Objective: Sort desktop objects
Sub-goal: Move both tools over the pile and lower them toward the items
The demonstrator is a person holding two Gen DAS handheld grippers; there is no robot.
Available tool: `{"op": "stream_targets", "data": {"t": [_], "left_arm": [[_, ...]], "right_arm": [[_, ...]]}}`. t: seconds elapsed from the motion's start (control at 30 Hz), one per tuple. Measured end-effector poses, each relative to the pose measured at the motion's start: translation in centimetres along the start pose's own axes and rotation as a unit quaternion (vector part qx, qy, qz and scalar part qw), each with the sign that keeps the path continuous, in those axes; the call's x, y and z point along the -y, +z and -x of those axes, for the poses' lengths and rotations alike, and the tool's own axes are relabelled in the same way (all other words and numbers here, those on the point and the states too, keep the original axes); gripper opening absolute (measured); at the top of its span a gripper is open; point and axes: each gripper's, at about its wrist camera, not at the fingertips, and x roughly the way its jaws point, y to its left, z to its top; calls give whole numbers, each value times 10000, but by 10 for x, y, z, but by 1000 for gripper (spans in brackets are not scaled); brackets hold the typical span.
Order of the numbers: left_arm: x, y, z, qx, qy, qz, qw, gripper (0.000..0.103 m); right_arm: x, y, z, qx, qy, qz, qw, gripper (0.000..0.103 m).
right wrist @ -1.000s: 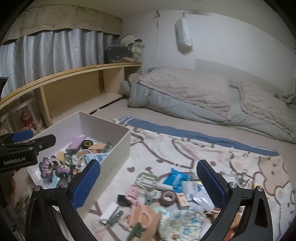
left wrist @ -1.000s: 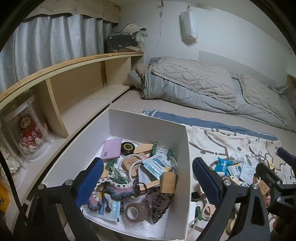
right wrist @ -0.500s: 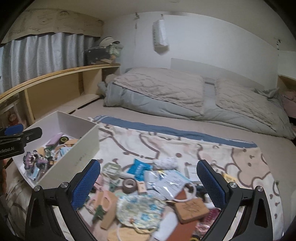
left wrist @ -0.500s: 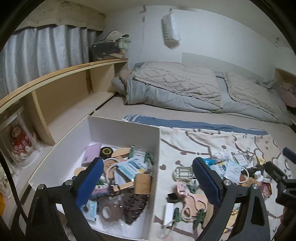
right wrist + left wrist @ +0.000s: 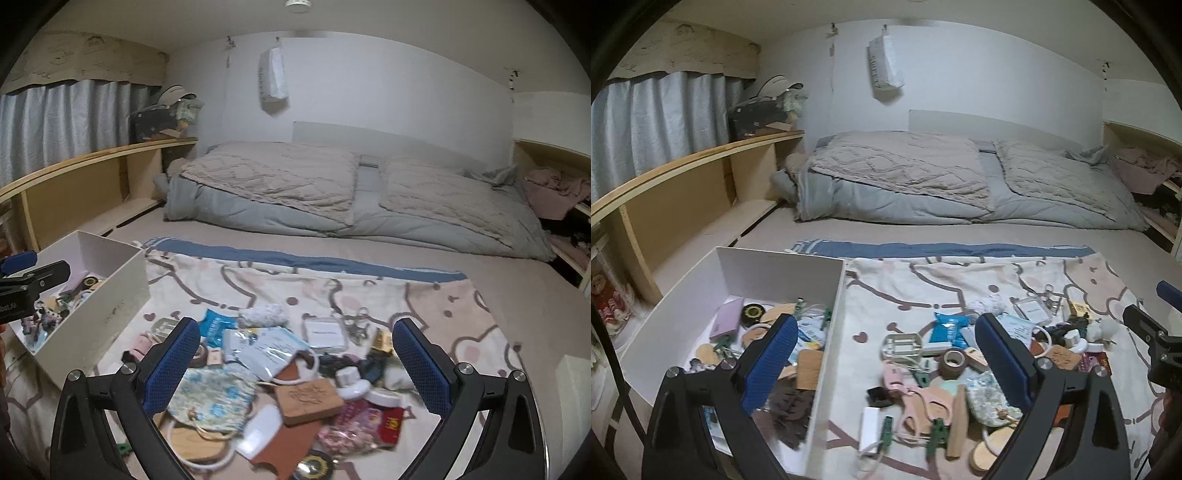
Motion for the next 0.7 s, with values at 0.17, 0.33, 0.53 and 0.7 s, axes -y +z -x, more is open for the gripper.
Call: {"op": "stream_targets", "data": {"t": [0.17, 0.33, 0.53, 0.7], "left_arm": [[20, -8, -4, -45, -123, -114, 9999, 97], [35, -16, -4, 53, -239, -188, 9995, 97], [45, -22, -4, 219, -289, -206, 9991, 97], [51, -26, -4, 344, -264, -211, 9988, 97]], "right_arm": [[14, -10, 7, 42, -139, 4, 9999, 103], [26, -22, 11, 164, -272, -47, 9995, 103], [36, -34, 12, 320, -292, -156, 9989, 103], [40, -39, 13, 425, -292, -169, 9985, 103]]}}
